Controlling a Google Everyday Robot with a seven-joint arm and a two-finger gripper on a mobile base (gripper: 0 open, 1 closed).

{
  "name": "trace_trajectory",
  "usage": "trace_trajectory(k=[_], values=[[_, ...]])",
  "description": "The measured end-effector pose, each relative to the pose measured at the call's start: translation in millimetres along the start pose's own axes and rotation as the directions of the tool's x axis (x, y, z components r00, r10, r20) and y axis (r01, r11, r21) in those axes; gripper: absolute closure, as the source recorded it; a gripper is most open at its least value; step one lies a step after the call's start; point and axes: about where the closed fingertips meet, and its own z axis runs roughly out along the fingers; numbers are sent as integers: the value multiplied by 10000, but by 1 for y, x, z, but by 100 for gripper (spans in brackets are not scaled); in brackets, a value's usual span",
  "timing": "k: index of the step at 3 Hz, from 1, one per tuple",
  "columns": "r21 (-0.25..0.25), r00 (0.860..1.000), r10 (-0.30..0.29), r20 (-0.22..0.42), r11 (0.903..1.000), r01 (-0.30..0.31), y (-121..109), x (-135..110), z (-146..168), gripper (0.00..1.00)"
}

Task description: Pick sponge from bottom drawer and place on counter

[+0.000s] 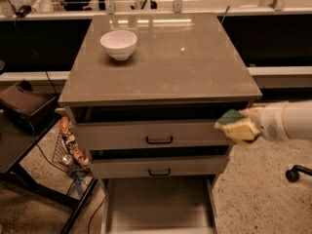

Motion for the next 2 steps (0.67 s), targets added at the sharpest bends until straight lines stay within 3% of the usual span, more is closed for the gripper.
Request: trace_trajectory(k=[2], values=[[283, 9932, -1159, 59, 9929, 1157, -24, -75, -16, 100]])
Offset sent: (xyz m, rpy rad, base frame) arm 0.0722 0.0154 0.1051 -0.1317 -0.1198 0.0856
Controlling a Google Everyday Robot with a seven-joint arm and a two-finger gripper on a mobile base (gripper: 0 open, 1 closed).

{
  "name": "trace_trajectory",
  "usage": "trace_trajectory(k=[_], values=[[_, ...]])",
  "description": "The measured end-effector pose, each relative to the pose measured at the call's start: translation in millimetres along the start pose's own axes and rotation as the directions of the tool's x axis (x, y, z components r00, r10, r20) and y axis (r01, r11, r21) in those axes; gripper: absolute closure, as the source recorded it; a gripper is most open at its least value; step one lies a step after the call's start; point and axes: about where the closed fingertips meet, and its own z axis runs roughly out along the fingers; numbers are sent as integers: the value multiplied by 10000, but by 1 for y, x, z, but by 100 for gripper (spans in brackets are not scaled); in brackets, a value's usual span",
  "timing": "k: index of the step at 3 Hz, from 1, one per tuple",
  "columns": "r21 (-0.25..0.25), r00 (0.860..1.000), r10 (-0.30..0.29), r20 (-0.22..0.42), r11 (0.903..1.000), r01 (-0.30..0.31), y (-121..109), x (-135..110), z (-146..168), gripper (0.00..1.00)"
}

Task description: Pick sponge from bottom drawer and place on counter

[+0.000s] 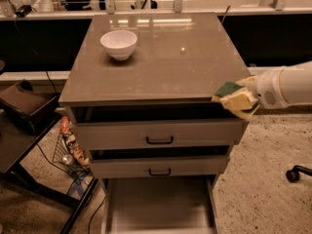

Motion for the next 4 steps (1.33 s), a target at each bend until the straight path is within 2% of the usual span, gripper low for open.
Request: trace_trajectory(k=[1, 2, 3, 4], values=[[101, 9987, -487, -141, 9988, 489, -5, -33, -1, 100], [-133, 9907, -1338, -244, 9910, 1335, -4, -67, 29, 100], [-131, 9908, -1332, -245, 9910, 1329, -4, -67, 28, 100], [-326, 9905, -1370, -127, 9901, 1366, -13, -78, 41, 100]])
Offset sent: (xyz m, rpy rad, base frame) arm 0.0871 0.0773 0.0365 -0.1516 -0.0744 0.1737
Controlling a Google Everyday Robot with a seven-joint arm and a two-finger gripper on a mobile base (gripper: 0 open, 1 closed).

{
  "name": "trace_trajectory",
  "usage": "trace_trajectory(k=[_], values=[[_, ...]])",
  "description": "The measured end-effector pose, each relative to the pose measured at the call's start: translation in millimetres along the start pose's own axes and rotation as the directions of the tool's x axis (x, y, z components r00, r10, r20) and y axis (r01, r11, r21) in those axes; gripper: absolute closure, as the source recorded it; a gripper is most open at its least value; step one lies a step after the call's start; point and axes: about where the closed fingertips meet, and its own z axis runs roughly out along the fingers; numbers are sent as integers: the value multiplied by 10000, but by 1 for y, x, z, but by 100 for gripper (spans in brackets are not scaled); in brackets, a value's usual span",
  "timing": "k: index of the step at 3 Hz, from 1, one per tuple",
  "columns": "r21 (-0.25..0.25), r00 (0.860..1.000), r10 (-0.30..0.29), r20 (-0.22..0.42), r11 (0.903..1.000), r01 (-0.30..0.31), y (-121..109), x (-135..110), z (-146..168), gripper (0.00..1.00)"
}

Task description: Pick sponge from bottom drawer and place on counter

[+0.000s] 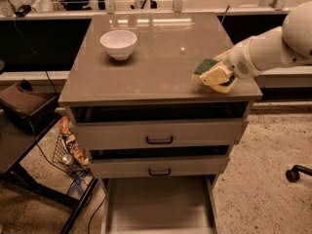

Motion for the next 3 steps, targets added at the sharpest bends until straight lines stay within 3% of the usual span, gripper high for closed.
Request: trace_trajectory(k=[1, 2, 3], values=[[-504, 9992, -264, 293, 9983, 279, -25, -19, 25, 100], [-1106, 9976, -47, 692, 9938, 124, -50, -26, 44, 100], [-1032, 9947, 37, 1025, 9946, 69, -68, -35, 39, 85]])
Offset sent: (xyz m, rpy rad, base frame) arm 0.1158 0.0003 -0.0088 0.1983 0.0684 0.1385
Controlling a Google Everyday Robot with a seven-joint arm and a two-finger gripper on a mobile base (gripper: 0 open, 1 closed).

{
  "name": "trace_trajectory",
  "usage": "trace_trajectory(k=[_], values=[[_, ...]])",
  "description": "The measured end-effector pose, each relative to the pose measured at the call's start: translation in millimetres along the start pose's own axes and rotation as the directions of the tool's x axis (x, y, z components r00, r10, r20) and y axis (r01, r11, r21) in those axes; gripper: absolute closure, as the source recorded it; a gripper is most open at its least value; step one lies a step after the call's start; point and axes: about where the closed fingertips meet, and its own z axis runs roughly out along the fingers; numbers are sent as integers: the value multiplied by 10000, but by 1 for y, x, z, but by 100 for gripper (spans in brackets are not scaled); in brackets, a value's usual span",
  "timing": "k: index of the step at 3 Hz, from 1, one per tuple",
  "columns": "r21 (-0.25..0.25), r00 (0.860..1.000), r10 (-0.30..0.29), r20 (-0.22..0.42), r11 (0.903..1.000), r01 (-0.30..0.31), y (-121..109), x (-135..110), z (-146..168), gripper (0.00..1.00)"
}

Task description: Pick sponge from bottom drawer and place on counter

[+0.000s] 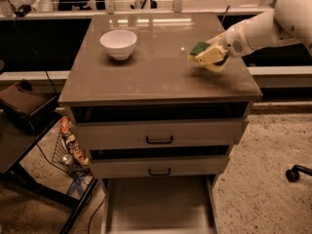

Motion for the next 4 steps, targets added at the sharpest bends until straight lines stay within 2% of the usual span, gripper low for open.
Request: trace_trajectory(k=[3, 4], values=[[-182, 10000, -6, -28, 9998, 6, 4, 0, 11, 15], [-238, 10000, -9, -36, 9997, 8, 5, 0, 14, 0]])
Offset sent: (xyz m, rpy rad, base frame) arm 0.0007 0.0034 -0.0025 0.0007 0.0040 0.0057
